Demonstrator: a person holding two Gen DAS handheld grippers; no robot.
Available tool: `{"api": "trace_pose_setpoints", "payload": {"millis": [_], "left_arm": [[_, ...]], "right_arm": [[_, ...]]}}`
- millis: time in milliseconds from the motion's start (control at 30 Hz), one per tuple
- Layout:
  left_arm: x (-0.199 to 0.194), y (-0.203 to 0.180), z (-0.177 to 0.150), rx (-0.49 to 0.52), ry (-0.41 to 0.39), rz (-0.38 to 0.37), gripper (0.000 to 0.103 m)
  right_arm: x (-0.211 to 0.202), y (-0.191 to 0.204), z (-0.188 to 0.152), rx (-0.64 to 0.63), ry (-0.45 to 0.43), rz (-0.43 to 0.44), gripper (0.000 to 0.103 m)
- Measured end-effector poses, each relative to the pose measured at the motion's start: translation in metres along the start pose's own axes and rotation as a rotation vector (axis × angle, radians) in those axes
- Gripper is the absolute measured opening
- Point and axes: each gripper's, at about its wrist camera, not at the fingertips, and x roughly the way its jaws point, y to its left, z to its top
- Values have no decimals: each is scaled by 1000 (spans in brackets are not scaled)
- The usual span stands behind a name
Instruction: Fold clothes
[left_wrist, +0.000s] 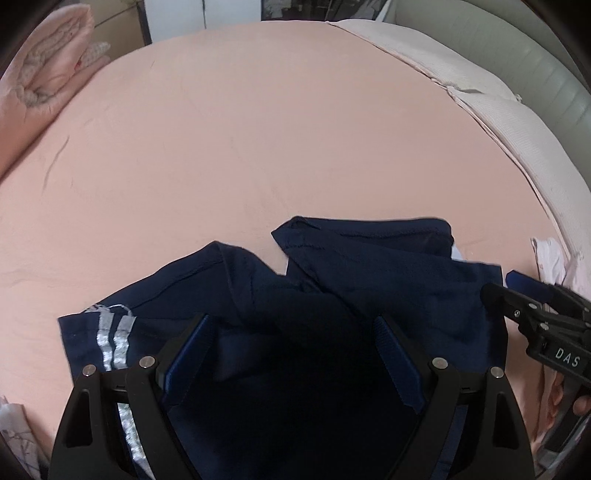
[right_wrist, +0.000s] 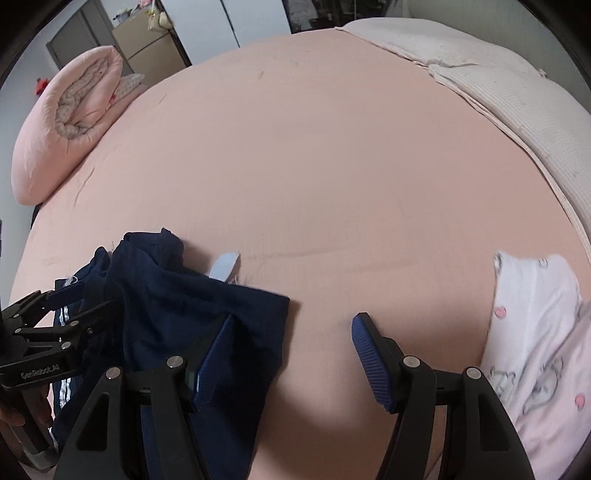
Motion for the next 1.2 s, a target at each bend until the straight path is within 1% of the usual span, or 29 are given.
{"api": "trace_pose_setpoints", "payload": {"millis": [67, 167, 233, 433, 600, 667, 733, 767, 833, 1033, 1200], "left_arm": [[1, 2, 4, -7, 2, -4, 88], [1, 4, 8, -1, -3, -12, 88], [-1, 7, 10, -2, -14, -22, 88], [-8, 11, 18, -5, -28, -103, 88], [-3, 16, 24, -3, -11, -154, 88], [-6, 20, 24, -15, -17, -183, 88], [-11, 27, 28, -16, -25, -229, 88], [-11, 28, 29, -6, -15, -244, 88], [-11, 28, 31, 21, 10, -260, 88], [-3, 22, 35, 96, 41, -269, 88], [3, 16, 38, 158, 67, -277, 88]], "right_arm": [[1, -3, 2, 19, -6, 24, 66], [1, -7, 4, 42, -18, 77, 73], [2, -11, 4, 56, -28, 116, 74], [0, -21, -4, 102, -59, 193, 74], [4, -30, -8, 122, -70, 269, 74], [4, -32, -10, 149, -73, 293, 74], [3, -36, -13, 178, -81, 326, 74], [4, -38, -14, 185, -77, 341, 74], [4, -38, -15, 180, -78, 352, 74], [6, -35, -14, 186, -82, 363, 74], [8, -30, -12, 186, -81, 351, 74]]}}
